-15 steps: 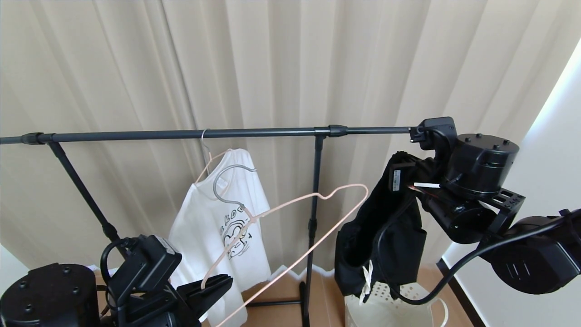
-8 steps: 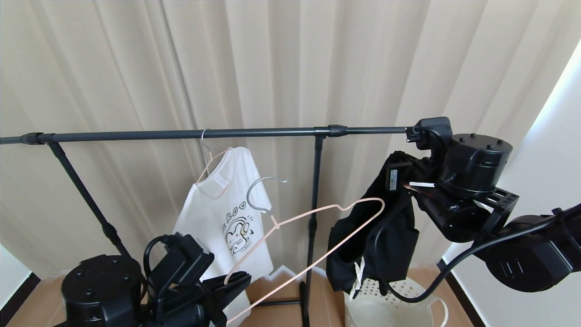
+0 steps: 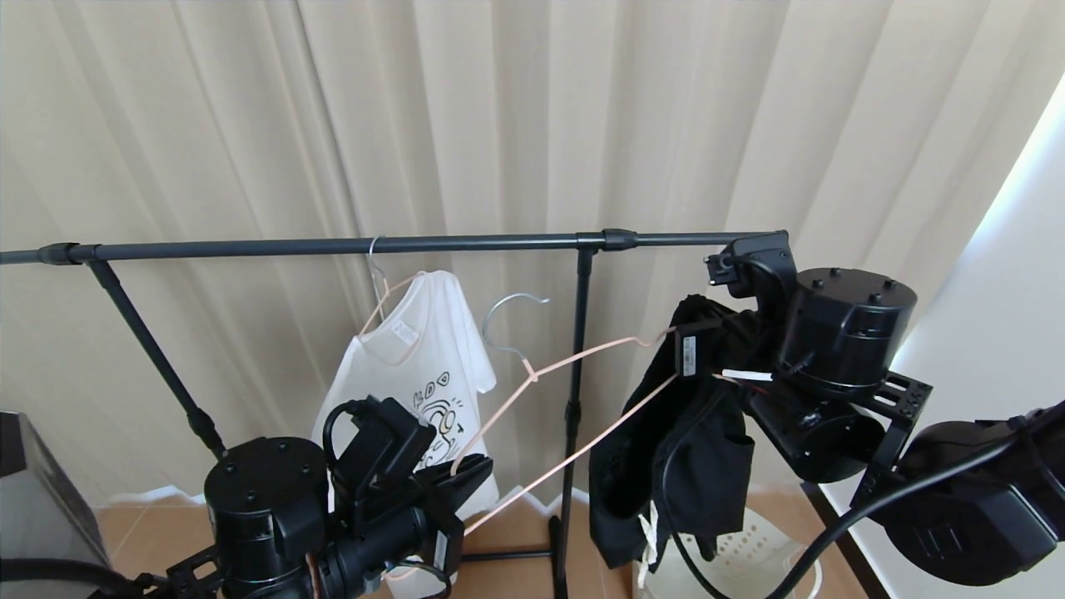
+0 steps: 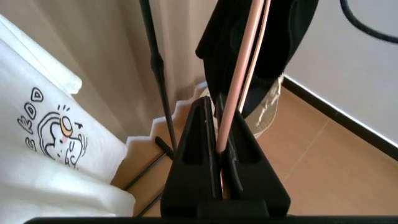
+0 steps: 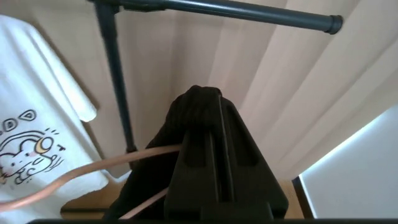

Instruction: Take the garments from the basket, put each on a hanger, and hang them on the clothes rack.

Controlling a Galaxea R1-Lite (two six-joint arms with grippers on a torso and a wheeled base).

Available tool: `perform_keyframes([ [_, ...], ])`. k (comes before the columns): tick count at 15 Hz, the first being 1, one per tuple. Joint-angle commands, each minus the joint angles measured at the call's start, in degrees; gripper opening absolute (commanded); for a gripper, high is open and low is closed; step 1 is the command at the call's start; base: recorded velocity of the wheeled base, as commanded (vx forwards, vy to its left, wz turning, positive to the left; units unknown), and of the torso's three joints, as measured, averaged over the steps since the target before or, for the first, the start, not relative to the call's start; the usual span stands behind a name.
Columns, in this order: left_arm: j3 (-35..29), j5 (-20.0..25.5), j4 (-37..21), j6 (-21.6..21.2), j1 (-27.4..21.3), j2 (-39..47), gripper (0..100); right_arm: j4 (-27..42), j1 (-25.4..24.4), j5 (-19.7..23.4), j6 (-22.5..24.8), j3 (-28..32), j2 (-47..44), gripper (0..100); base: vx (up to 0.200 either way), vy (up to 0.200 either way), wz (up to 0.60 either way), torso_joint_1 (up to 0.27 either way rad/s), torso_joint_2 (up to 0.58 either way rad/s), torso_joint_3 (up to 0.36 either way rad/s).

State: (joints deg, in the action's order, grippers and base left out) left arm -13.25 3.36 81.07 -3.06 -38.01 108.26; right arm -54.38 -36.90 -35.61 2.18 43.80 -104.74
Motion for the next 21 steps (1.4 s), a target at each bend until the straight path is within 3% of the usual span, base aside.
perform_keyframes([
  [1, -0.11, -0.99, 1.2, 0.07, -0.13, 2.39, 0, -0.02, -2.56, 0.01, 0.02, -0.56, 0.15, 0, 0.0, 0.0, 0.0, 0.0, 0.0, 0.0],
  [16, -0.11, -1.34, 1.29, 0.42, -0.22, 2.57, 0, -3.63, -16.98, 0.01, -1.83, -1.7, 0.06, 0, 0.0, 0.0, 0.0, 0.0, 0.0, 0.0],
  [21, -0.28, -1.34, 1.37, 0.42, -0.31, 3.09, 0, -8.99, -20.14, 0.01, -2.01, -1.61, -0.38, 0, 0.0, 0.0, 0.0, 0.0, 0.0, 0.0],
])
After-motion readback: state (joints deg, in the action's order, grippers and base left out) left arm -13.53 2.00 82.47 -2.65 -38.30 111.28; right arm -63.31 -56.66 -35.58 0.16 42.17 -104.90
